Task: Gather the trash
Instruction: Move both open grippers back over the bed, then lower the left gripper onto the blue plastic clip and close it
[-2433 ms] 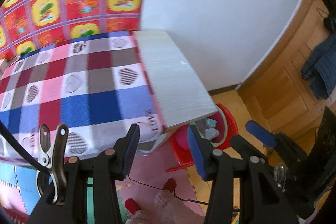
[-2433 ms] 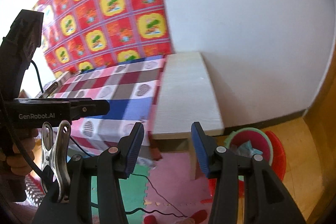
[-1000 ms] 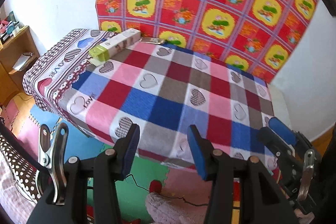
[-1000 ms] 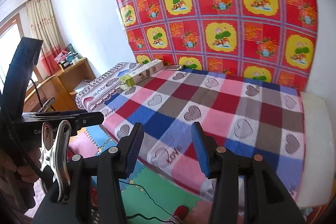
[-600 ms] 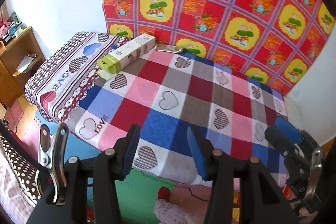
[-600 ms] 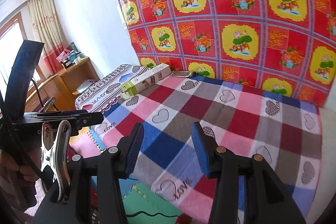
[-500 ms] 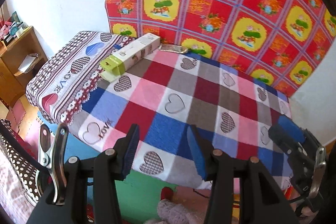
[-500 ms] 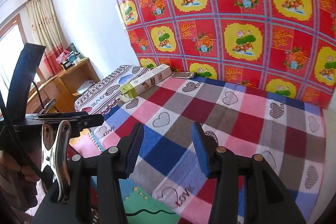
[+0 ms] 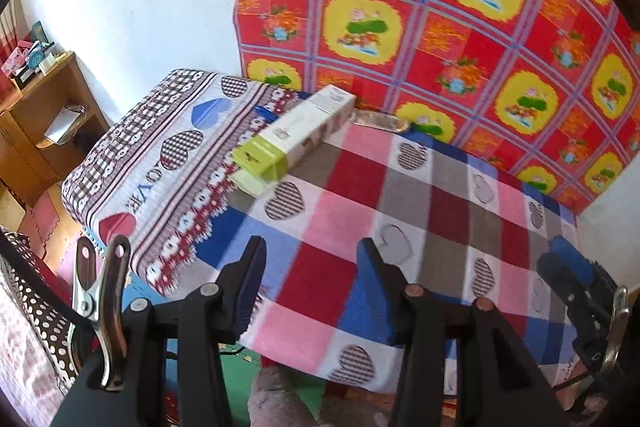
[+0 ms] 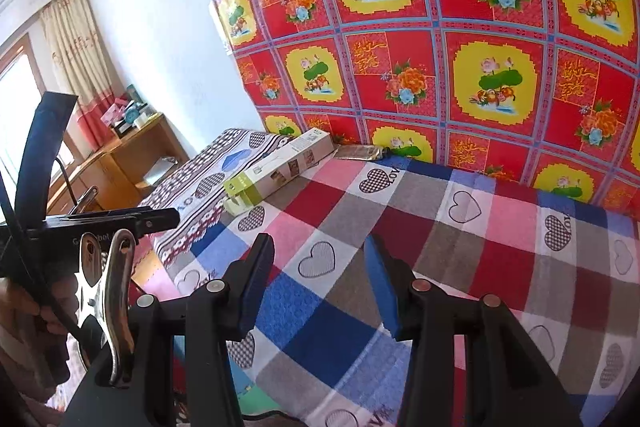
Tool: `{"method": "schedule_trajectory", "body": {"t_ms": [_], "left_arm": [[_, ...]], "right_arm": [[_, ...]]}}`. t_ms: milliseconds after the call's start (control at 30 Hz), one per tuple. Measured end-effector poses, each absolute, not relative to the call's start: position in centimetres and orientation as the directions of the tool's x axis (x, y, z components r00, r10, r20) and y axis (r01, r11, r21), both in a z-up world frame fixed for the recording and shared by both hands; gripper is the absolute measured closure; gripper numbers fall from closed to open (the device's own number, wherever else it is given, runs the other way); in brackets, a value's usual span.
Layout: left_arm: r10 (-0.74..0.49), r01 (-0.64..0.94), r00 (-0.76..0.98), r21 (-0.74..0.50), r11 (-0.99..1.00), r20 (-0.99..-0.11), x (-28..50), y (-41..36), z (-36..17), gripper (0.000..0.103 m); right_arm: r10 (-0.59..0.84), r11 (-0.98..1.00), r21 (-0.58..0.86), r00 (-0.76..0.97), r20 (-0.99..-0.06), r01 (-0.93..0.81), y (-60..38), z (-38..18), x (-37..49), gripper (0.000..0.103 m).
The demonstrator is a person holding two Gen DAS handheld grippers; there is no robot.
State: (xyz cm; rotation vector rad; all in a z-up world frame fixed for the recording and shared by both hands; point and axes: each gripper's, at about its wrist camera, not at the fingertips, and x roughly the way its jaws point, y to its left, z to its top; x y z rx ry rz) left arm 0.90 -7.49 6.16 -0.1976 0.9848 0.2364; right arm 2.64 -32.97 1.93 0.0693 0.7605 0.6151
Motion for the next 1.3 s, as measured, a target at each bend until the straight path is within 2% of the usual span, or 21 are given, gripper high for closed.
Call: {"method": "schedule_trajectory", "body": {"t_ms": [400,667,967,1300], "left_arm": [[0.032,-0.184,0.522,-0.076,0.980,-0.852,7.9,2.2,5.4,0.054],[-0.031,-0.121,0.515,-0.108,0.987,-0.857,14.7,6.8,3.4,0.060],[-0.104,-0.090,0.461,-0.163,0.982,-0.881,20.5,8.4,-1.0,0.065],[-0.109,-0.112,0.411,-0.169,0.979,-0.905,25.2,8.5,-5.1,0.066]], "right_arm": [[0.419,0.907,0.272,0.628,-0.656,-0.320,-28.1,1.1,5.2,0.055],[0.325,0.945,0.253,0.660,-0.677,-0.206,-24.2,0.4,6.8,0.055],[0.250,0.967,0.214,0.665,-0.704,-0.137,-21.5,-0.2,8.4,0.055],[0.227,0.970,0.229,0.634,-0.739,-0.080,-21.5,-2.3,11.2,0.055]]}}
